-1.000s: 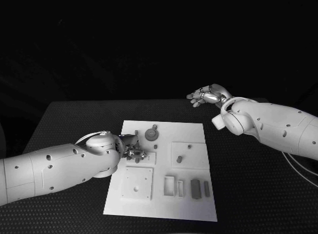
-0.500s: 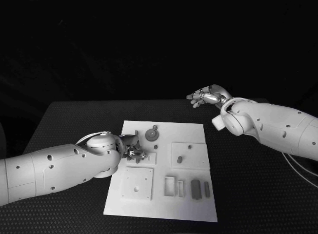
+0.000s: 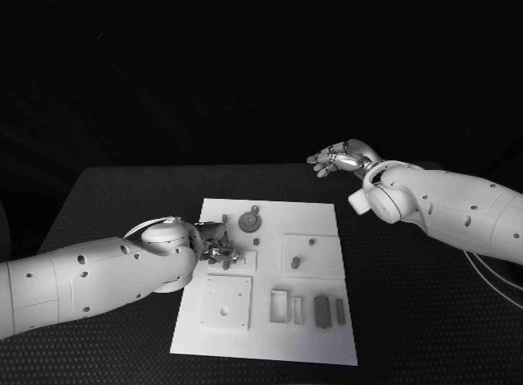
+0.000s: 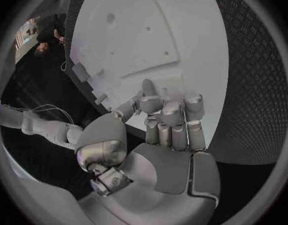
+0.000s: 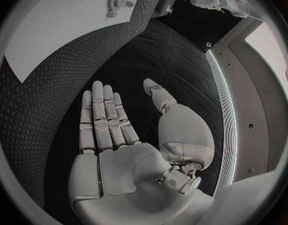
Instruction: Assemble the parts on the task board
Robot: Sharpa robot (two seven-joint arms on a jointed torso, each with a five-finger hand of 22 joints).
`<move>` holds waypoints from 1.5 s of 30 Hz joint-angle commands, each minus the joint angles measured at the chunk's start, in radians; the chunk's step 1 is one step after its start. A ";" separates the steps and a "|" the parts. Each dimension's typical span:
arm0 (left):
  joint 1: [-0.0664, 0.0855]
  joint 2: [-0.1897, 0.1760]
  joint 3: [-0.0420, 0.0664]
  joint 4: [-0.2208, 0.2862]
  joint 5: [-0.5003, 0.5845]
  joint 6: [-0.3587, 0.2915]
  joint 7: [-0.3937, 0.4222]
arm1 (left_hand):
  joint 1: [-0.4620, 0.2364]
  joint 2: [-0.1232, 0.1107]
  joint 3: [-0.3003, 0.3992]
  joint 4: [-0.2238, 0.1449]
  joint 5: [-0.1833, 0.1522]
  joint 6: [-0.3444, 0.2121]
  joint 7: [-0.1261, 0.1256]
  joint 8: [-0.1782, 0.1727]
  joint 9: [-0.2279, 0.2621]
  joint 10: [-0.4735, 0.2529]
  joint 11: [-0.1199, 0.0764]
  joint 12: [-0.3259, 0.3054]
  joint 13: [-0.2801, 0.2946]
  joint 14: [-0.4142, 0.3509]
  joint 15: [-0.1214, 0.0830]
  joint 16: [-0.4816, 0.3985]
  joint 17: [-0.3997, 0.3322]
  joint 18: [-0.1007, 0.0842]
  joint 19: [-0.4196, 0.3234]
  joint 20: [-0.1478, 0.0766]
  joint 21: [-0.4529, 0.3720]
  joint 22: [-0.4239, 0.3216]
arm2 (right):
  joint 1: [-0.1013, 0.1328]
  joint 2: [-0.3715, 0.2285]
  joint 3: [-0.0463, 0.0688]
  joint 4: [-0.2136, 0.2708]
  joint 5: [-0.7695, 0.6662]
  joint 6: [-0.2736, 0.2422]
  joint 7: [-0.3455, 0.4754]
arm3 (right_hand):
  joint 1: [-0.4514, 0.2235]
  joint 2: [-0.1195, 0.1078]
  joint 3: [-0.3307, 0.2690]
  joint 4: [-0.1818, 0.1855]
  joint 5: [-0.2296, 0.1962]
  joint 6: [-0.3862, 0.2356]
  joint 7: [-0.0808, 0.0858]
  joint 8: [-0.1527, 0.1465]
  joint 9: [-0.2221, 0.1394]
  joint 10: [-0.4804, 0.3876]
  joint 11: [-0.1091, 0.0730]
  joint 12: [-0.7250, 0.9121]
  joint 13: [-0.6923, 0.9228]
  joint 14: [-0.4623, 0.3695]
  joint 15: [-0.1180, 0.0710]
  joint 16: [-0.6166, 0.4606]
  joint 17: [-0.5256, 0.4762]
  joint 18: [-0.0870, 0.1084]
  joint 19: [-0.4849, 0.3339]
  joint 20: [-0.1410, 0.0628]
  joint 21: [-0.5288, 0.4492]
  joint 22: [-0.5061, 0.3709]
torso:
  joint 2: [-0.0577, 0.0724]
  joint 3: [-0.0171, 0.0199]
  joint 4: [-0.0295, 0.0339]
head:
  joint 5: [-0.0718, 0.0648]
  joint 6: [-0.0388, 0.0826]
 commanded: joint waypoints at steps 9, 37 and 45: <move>-0.004 -0.002 -0.004 -0.010 0.004 0.009 -0.012 | -0.024 -0.040 -0.015 0.041 -0.032 -0.004 0.005 0.003 0.002 0.002 0.006 -0.005 -0.002 0.000 0.004 -0.004 -0.002 0.009 -0.002 -0.099 -0.008 0.009 | -0.001 0.001 0.000 0.000 0.000 0.015 0.005 | -0.010 -0.001 -0.001 0.005 0.006 -0.005 0.005 0.005 -0.001 0.009 0.000 -0.004 -0.002 -0.004 0.002 -0.005 -0.001 -0.010 -0.006 0.001 -0.007 0.002 | 0.000 0.0001 0.0000 | -0.001 0.000; -0.004 -0.008 -0.004 -0.019 0.051 -0.085 0.023 | -0.153 -0.136 -0.188 0.124 -0.032 -0.027 0.002 0.014 0.019 -0.010 0.003 -0.011 0.005 -0.019 -0.009 -0.002 0.000 0.027 -0.032 -0.108 -0.018 0.010 | -0.002 0.001 0.000 -0.001 0.000 0.017 0.004 | -0.009 0.000 0.001 0.005 0.009 -0.005 0.005 0.005 -0.002 0.009 0.000 -0.004 -0.003 -0.005 0.003 -0.006 -0.002 -0.010 -0.008 0.001 -0.009 0.004 | 0.000 0.0005 0.0002 | -0.004 0.003; -0.004 -0.017 -0.002 -0.019 0.074 -0.105 0.050 | -0.129 -0.138 -0.179 0.128 -0.032 -0.031 0.003 0.014 0.021 -0.011 0.004 -0.014 0.005 -0.022 -0.011 -0.004 -0.001 0.030 -0.032 -0.110 -0.018 0.009 | -0.003 0.000 0.000 -0.001 0.000 0.017 0.004 | -0.010 0.001 0.001 0.005 0.011 -0.005 0.005 0.006 -0.002 0.009 0.000 -0.004 -0.004 -0.005 0.003 -0.006 -0.002 -0.010 -0.008 0.001 -0.010 0.004 | 0.000 0.0008 -0.0005 | -0.003 0.006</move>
